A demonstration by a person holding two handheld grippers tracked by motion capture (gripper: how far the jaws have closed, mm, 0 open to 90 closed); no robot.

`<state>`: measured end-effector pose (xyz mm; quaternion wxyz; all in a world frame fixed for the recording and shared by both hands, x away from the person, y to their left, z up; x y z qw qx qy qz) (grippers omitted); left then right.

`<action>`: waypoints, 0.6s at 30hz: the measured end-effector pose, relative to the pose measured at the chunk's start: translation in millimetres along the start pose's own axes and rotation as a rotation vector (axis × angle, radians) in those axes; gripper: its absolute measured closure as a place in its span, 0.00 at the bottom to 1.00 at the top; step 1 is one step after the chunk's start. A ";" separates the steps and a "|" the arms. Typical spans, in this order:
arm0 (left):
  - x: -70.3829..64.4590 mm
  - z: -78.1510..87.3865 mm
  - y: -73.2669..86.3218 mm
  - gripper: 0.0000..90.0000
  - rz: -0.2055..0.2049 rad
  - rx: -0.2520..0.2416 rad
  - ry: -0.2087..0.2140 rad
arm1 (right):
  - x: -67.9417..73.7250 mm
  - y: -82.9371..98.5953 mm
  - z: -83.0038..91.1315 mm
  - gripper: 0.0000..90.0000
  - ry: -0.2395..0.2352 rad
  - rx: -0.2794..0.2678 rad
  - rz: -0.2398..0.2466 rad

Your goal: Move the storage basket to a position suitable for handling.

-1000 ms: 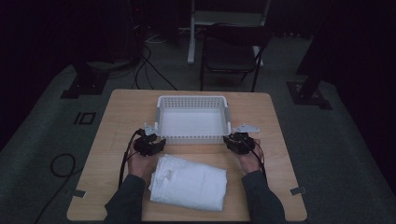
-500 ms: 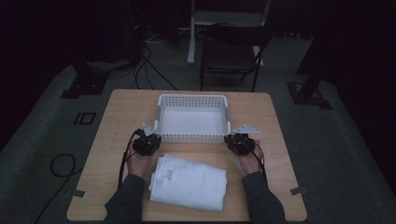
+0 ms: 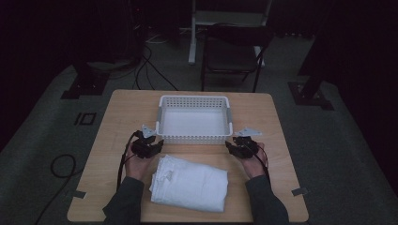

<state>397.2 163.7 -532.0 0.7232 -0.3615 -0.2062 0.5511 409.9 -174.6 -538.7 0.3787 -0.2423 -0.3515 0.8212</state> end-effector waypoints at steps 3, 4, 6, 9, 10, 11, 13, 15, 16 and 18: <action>-0.7 11.3 1.5 0.56 0.020 -0.014 0.025 | 5.1 6.1 9.7 0.60 -0.013 0.000 -0.008; -1.4 14.7 2.3 0.55 0.021 -0.017 0.032 | 7.1 8.2 13.2 0.59 -0.018 -0.001 -0.007; -3.8 21.6 4.3 0.54 0.024 -0.025 0.052 | 11.5 11.8 20.3 0.57 -0.036 0.000 -0.015; -7.4 32.2 8.5 0.52 0.035 -0.037 0.094 | 17.8 16.1 31.6 0.54 -0.068 -0.011 -0.046; -8.4 35.8 10.4 0.52 0.038 -0.040 0.111 | 19.3 17.5 35.1 0.53 -0.077 -0.018 -0.053; -10.0 39.1 12.7 0.52 0.039 -0.039 0.123 | 21.2 18.6 38.4 0.51 -0.082 -0.024 -0.060; -13.4 45.4 17.4 0.51 0.032 -0.042 0.136 | 25.4 20.9 44.9 0.48 -0.100 -0.035 -0.060; -16.9 51.4 21.9 0.51 0.022 -0.044 0.153 | 30.9 22.4 51.0 0.46 -0.117 -0.047 -0.050; -19.1 53.9 23.8 0.50 0.024 -0.047 0.164 | 34.1 23.2 53.9 0.44 -0.125 -0.049 -0.049; -23.1 58.6 27.8 0.50 0.024 -0.043 0.186 | 40.5 24.2 59.1 0.41 -0.144 -0.055 -0.050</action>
Point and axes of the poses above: each handheld gripper's, and its own axes: z roughly backward along the jaws, y roughly out of its underside, x roughly to its left, the point moved 5 cm from there along -z, roughly forward along the jaws, and after that the axes turned 9 degrees about z, right-handed, at the moved point
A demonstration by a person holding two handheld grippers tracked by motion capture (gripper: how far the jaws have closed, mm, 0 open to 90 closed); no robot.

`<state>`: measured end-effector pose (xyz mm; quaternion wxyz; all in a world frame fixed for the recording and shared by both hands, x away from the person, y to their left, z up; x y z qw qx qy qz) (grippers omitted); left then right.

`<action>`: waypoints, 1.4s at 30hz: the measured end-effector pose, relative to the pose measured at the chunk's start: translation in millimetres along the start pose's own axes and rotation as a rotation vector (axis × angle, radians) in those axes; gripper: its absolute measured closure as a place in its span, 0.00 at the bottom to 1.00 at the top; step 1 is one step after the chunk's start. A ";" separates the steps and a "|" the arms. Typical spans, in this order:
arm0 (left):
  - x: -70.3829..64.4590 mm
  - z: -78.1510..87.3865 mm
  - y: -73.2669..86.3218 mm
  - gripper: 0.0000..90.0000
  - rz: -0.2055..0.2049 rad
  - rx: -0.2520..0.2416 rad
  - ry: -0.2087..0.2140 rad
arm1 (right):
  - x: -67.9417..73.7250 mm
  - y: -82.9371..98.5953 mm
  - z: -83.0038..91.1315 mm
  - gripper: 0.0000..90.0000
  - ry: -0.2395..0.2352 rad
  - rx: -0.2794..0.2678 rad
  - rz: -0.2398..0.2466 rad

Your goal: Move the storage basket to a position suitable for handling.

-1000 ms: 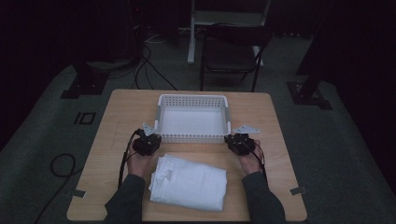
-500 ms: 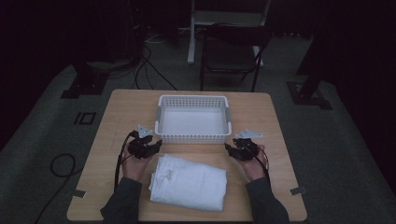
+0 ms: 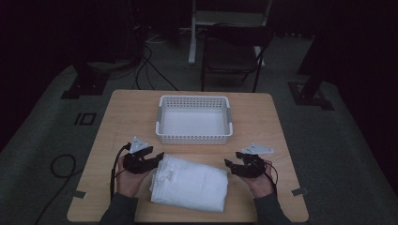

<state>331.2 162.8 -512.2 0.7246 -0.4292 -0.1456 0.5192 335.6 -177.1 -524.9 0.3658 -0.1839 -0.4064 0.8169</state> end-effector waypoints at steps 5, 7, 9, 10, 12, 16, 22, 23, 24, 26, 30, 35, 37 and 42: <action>-10.3 5.7 9.4 0.47 -0.009 0.013 0.031 | 18.1 2.1 8.2 0.31 -0.031 -0.005 0.023; -14.2 8.0 12.6 0.46 -0.021 0.017 0.028 | 23.9 3.5 11.4 0.29 -0.040 -0.003 0.028; -17.5 9.9 15.8 0.45 -0.045 0.024 0.011 | 28.6 5.3 14.4 0.27 -0.045 -0.007 0.031; -19.3 10.2 17.7 0.45 -0.052 0.027 0.002 | 30.9 6.4 15.3 0.27 -0.053 -0.009 0.034; -22.2 9.6 22.2 0.45 -0.074 0.041 -0.020 | 32.6 8.2 15.7 0.26 -0.058 -0.004 0.037; -25.7 7.2 28.2 0.44 -0.104 0.061 -0.044 | 37.5 18.1 13.7 0.25 -0.082 0.013 0.034; -29.3 3.0 37.6 0.45 -0.113 0.097 -0.034 | 43.5 26.9 14.8 0.24 -0.126 0.028 0.027; -29.3 3.6 38.4 0.46 -0.099 0.099 -0.016 | 45.1 29.6 14.1 0.23 -0.136 0.035 0.028; -28.9 4.5 39.1 0.47 -0.090 0.103 -0.001 | 45.9 32.3 12.9 0.23 -0.141 0.043 0.029; -28.4 5.4 40.9 0.48 -0.085 0.111 0.004 | 47.9 38.2 9.7 0.23 -0.155 0.067 0.019; -26.0 1.2 47.3 0.50 -0.083 0.148 0.008 | 52.2 43.5 4.7 0.23 -0.161 0.097 0.037; -18.1 -7.9 53.7 0.50 -0.033 0.181 0.047 | 58.3 50.0 -9.0 0.28 -0.125 0.166 0.087; -16.9 -9.5 54.6 0.50 -0.027 0.180 0.050 | 58.0 50.7 -12.7 0.29 -0.123 0.179 0.079; -16.7 -13.2 55.2 0.50 -0.030 0.167 0.037 | 54.3 50.1 -19.9 0.31 -0.094 0.187 0.082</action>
Point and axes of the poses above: each handheld gripper's, and its own axes: z roughly backward along the jaws, y roughly out of its underside, x roughly to its left, the point moved 5 cm from there along -z, roughly forward along the jaws, and after that the axes turned 9 degrees about z, right-handed, at the moved point
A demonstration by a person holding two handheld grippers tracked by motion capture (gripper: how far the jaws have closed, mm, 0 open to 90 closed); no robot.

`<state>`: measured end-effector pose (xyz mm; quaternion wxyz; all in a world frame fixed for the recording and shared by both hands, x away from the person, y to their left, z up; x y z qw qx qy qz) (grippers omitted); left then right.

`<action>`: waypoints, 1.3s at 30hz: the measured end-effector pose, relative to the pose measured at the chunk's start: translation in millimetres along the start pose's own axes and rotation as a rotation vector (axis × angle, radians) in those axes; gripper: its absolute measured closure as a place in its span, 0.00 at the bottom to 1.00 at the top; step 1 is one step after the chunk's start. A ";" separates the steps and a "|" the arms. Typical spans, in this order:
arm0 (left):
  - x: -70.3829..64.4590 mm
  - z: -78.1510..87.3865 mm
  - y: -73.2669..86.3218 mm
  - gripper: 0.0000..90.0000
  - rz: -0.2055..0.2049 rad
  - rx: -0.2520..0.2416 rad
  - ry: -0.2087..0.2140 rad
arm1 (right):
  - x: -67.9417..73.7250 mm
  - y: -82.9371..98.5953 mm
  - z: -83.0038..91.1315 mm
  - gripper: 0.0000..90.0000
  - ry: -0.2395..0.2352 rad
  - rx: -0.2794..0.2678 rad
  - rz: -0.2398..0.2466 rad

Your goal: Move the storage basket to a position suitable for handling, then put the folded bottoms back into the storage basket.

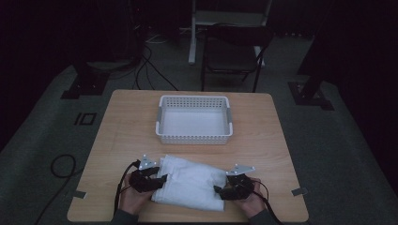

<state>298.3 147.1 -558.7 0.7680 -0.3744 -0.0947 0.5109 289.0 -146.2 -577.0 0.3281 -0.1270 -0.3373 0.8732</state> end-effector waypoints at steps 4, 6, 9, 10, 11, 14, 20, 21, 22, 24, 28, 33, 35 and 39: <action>-0.3 -1.7 -1.2 0.50 -0.001 -0.012 -0.018 | -6.3 -2.0 -3.2 0.31 0.017 -0.009 -0.014; -0.2 -2.6 -2.1 0.50 -0.002 -0.017 -0.025 | -8.5 -2.9 -4.4 0.32 0.023 -0.014 -0.022; 0.1 -4.4 -3.7 0.50 -0.002 -0.026 -0.033 | -11.5 -4.1 -5.8 0.32 0.033 -0.020 -0.024; 0.3 -4.9 -4.3 0.50 -0.004 -0.028 -0.036 | -12.4 -4.6 -6.1 0.32 0.038 -0.020 -0.023; 0.2 -5.6 -4.9 0.50 -0.003 -0.032 -0.038 | -13.4 -5.0 -6.4 0.32 0.040 -0.019 -0.022; 0.9 -7.7 -6.7 0.50 -0.013 -0.037 -0.043 | -16.6 -6.4 -7.5 0.32 0.049 -0.019 -0.029; 2.2 -12.1 -11.8 0.50 -0.017 -0.046 -0.051 | -22.8 -9.0 -8.7 0.32 0.076 -0.015 -0.029; 2.4 -13.1 -13.1 0.50 -0.018 -0.045 -0.053 | -24.1 -9.9 -9.0 0.32 0.083 -0.012 -0.028; 2.6 -14.2 -14.5 0.50 -0.019 -0.047 -0.057 | -25.8 -10.9 -9.4 0.32 0.090 -0.011 -0.021; 2.7 -15.4 -15.7 0.50 -0.017 -0.050 -0.060 | -27.3 -11.8 -9.8 0.33 0.095 -0.011 -0.022; 3.3 -19.1 -19.8 0.50 -0.021 -0.058 -0.068 | -33.3 -14.4 -11.8 0.33 0.112 -0.011 -0.034; 5.2 -21.9 -22.7 0.50 -0.015 -0.074 -0.081 | -38.3 -20.3 -15.6 0.36 0.128 -0.006 -0.044; 5.6 -22.8 -24.1 0.50 -0.016 -0.073 -0.088 | -39.2 -21.4 -16.3 0.37 0.132 -0.005 -0.044; 6.7 -25.4 -28.3 0.50 -0.013 -0.070 -0.099 | -45.8 -23.6 -19.9 0.37 0.131 -0.017 -0.067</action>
Point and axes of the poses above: each handheld gripper's, and its own axes: z roughly backward along the jaws, y roughly out of its underside, x roughly to its left, the point moved 5 cm from there along -z, roughly forward along the jaws, and after that the axes turned 9 degrees about z, right-handed, at the moved point
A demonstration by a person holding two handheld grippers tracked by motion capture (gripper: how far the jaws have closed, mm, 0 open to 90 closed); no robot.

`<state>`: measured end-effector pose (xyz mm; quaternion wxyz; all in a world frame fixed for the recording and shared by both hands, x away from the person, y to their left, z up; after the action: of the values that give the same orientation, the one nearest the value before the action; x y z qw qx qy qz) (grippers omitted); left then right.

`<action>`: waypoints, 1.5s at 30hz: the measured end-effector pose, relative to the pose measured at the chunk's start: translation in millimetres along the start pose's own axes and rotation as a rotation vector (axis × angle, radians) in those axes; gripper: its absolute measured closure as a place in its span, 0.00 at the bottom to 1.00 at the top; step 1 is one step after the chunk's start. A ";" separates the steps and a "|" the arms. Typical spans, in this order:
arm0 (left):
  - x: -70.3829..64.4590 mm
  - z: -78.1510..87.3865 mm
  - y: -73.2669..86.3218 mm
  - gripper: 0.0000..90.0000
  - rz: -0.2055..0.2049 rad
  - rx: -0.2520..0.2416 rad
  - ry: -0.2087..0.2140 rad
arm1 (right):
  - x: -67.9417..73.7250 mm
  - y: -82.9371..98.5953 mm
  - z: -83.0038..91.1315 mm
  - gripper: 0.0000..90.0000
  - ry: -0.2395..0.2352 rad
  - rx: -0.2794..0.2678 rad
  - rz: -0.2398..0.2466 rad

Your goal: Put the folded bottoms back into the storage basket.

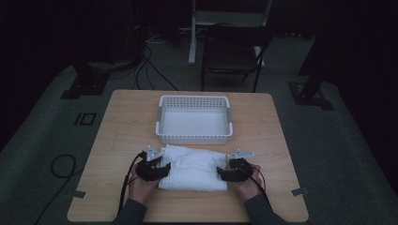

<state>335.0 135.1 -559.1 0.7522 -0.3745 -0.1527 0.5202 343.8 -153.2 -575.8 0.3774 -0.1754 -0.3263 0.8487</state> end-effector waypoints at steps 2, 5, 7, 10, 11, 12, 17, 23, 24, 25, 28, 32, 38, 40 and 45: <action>0.0 -1.2 -1.4 0.50 0.000 -0.002 -0.005 | -2.1 -1.0 -1.2 0.37 0.001 0.000 -0.006; 0.7 -3.1 -3.9 0.50 -0.002 -0.001 -0.017 | -4.3 -4.7 -3.3 0.37 0.018 0.004 -0.003; 1.6 -5.0 -6.4 0.50 0.003 0.002 -0.025 | -6.0 -7.8 -5.4 0.38 0.033 0.008 -0.001; 2.7 -7.8 -10.7 0.50 0.005 0.005 -0.033 | -8.5 -11.8 -8.1 0.38 0.049 0.013 -0.007; 3.3 -8.8 -12.0 0.50 0.003 0.006 -0.034 | -9.4 -12.6 -8.4 0.38 0.052 0.017 -0.005; 3.3 -8.8 -12.0 0.50 0.003 0.006 -0.034 | -9.4 -12.6 -8.4 0.38 0.052 0.017 -0.005; 6.5 -14.3 -18.0 0.50 0.011 0.004 -0.033 | -13.3 -18.9 -11.0 0.39 0.081 0.025 -0.009; 6.7 -14.5 -24.2 0.50 0.016 0.007 -0.053 | -16.2 -21.0 -13.6 0.40 0.086 0.026 -0.020; 6.2 -12.7 -25.2 0.50 0.026 0.001 -0.051 | -16.2 -21.0 -13.8 0.40 0.086 0.025 -0.022; 6.2 -12.7 -25.2 0.50 0.026 0.001 -0.051 | -16.2 -21.0 -13.8 0.40 0.086 0.025 -0.022; 6.7 -0.2 -30.8 0.46 0.059 -0.035 -0.048 | -14.8 -20.8 -13.3 0.40 0.097 0.024 -0.022; 5.1 15.1 -37.7 0.42 0.100 -0.093 -0.010 | -14.5 -20.5 -13.1 0.40 0.100 0.021 -0.022; -5.5 24.8 -45.6 0.33 0.103 -0.140 0.034 | -13.9 -20.3 -12.8 0.40 0.106 0.019 -0.018; -11.5 17.7 -44.4 0.26 0.100 -0.132 0.036 | -13.6 -20.3 -12.7 0.40 0.109 0.020 -0.019; -12.5 -4.9 -35.4 0.14 0.157 -0.077 0.028 | -12.9 -20.0 -12.3 0.40 0.112 0.019 -0.019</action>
<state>356.5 115.5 -534.9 0.6961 -0.4213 -0.1320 0.5661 369.4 -147.7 -570.3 0.4047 -0.2159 -0.2985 0.8370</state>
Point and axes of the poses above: each handheld gripper's, and its own axes: z roughly backward along the jaws, y roughly out of its underside, x roughly to its left, the point moved 5 cm from there along -z, roughly forward along the jaws, and after that the axes turned 9 degrees about z, right-handed, at the moved point
